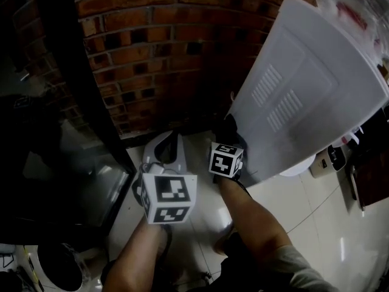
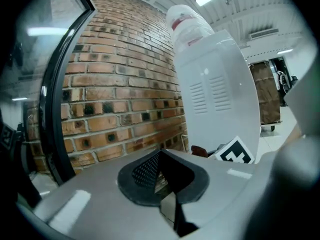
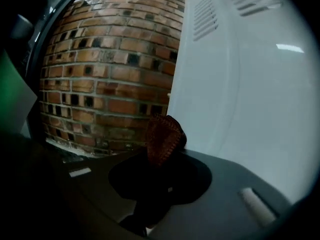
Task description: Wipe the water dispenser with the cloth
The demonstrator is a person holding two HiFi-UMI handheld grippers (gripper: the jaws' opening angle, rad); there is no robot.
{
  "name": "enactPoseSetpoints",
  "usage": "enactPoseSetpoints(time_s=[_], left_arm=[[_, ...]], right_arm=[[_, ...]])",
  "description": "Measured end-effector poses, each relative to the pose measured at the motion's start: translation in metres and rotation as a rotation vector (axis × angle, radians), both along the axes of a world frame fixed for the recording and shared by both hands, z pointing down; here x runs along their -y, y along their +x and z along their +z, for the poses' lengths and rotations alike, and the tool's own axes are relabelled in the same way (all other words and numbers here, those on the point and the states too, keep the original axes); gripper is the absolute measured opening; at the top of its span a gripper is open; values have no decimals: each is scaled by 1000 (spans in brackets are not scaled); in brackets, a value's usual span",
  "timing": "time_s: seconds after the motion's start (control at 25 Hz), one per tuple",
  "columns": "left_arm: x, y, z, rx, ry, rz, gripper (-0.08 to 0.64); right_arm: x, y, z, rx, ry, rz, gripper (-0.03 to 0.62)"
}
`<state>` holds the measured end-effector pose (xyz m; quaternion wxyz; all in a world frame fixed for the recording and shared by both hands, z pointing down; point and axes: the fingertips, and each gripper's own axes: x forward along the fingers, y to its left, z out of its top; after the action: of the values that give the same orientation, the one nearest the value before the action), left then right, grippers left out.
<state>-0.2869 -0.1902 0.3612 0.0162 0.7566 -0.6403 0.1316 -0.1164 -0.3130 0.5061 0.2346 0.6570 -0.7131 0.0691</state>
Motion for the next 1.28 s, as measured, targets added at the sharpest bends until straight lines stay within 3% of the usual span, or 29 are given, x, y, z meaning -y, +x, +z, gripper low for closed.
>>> enactPoseSetpoints(time_s=[0.28, 0.56, 0.68, 0.84, 1.04, 1.28], left_arm=[[7, -13, 15, 10, -39, -13, 0], [10, -5, 14, 15, -36, 13, 0], [8, -7, 9, 5, -25, 6, 0], [5, -10, -10, -17, 31, -6, 0], [-7, -14, -49, -36, 121, -37, 0], [-32, 9, -95, -48, 242, -13, 0]], right_arm=[[0, 1, 64, -111, -122, -47, 84], [-7, 0, 79, -119, -205, -93, 84], [-9, -4, 64, -98, -182, -126, 84], [-16, -33, -10, -37, -26, -217, 85], [-38, -72, -170, 135, 289, -295, 87], [-80, -47, -347, 372, 624, -286, 87]])
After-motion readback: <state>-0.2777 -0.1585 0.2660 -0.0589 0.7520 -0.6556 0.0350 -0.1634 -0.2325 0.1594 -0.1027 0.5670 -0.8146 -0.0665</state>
